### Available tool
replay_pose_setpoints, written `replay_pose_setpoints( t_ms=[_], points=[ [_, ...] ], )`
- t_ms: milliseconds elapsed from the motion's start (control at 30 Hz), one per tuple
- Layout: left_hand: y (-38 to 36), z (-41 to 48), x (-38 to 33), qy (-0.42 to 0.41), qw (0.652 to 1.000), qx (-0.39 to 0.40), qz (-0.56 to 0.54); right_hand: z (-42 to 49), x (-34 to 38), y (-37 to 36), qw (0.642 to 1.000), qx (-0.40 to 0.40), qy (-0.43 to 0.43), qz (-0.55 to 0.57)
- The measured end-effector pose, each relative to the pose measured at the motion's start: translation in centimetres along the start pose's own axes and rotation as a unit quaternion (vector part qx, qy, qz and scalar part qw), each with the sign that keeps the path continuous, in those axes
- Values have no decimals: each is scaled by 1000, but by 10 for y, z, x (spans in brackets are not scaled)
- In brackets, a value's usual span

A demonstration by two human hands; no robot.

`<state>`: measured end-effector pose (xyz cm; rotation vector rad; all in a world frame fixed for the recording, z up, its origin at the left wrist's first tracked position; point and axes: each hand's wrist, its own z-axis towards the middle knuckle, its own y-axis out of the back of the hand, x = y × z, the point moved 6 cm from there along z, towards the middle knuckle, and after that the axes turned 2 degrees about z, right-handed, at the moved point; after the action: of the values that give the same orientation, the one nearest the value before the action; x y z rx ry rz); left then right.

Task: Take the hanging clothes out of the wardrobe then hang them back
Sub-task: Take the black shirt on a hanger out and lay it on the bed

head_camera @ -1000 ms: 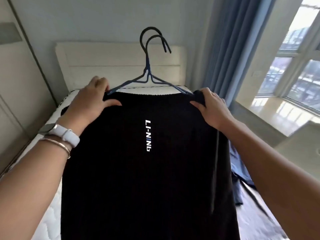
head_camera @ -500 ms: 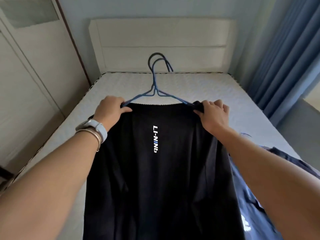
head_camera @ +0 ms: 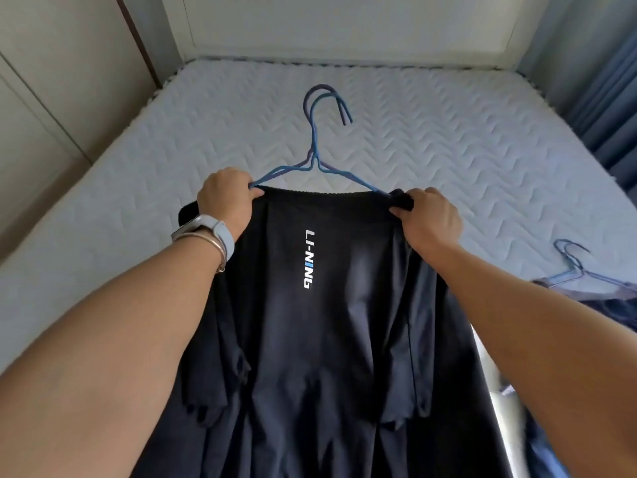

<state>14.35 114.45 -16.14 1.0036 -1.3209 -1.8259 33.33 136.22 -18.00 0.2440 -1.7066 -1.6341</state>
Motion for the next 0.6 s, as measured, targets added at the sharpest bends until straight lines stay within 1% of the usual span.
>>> replay_pose_setpoints(
  t_ms=[100, 200, 300, 400, 533, 600],
  points=[
    [-59, -7, 10, 6, 999, 50, -3, -1, -18, -51, 999, 43, -16, -2],
    [-111, -35, 21, 1, 989, 146, 1, -24, -44, -97, 989, 137, -49, 28],
    [-134, -78, 35, -5, 975, 219, -23, -59, -60, -115, 975, 211, -44, 51],
    [-129, -137, 46, 27, 955, 287, -72, -104, -72, -104, 960, 266, -66, 60],
    [-90, -233, 50, 66, 924, 346, -148, -184, -92, -72, 929, 313, -129, 148],
    [-63, -288, 50, 64, 906, 383, -169, -240, -102, -53, 909, 344, -148, 181]
  ],
)
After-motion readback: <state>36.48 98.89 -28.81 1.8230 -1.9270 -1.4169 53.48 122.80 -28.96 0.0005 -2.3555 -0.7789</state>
